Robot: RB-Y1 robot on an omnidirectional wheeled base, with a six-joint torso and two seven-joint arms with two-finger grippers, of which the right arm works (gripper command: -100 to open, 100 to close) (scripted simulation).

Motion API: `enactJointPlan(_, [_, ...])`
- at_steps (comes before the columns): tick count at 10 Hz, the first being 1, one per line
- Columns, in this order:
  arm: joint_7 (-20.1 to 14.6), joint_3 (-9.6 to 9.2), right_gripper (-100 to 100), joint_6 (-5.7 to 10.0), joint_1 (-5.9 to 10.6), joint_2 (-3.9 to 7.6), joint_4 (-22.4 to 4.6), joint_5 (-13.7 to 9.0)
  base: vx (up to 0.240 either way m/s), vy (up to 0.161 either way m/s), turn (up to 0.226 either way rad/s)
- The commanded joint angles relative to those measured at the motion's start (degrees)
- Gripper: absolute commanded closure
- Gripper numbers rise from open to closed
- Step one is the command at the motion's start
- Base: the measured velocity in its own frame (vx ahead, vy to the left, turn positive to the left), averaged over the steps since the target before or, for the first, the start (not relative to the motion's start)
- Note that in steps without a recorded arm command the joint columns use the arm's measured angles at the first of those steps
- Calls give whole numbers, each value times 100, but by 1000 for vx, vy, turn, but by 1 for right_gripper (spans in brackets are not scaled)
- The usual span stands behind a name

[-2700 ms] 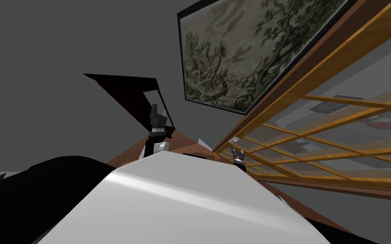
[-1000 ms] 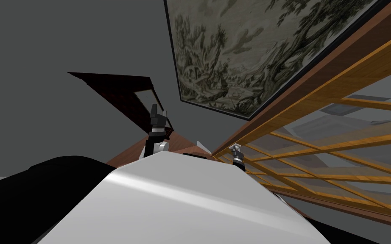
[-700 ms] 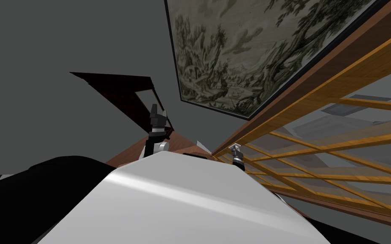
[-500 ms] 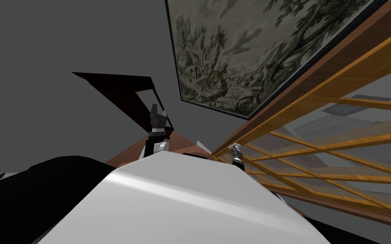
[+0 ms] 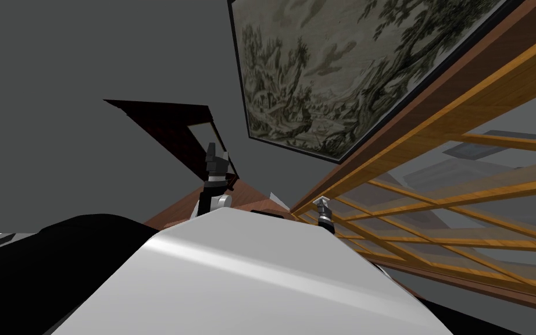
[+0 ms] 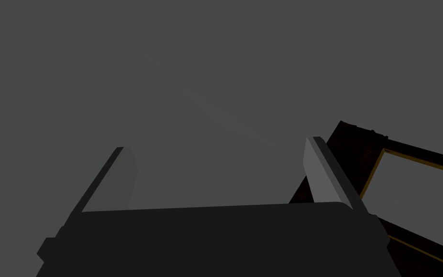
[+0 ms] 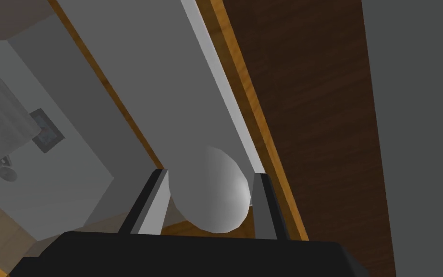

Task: Pull the door open

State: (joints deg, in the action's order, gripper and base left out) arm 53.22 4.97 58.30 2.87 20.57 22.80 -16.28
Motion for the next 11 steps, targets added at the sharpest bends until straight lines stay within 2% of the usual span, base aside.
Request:
enactJointPlan(1, [-286, -18, 100, 2, 16, -12, -23, -26, -29, -11, 18])
enactJointPlan(2, [-355, -18, 100, 2, 16, -12, -23, -26, -22, -8, 11])
enactJointPlan(6, [-1004, -61, 100, -20, 40, -32, -5, -79, -26, -9, 15])
enactJointPlan(7, [-1037, -61, 100, -20, 40, -32, -5, -79, -21, -7, 9])
enactJointPlan(11, [-1682, -106, 100, -44, 65, -52, 13, -136, -28, -10, 16])
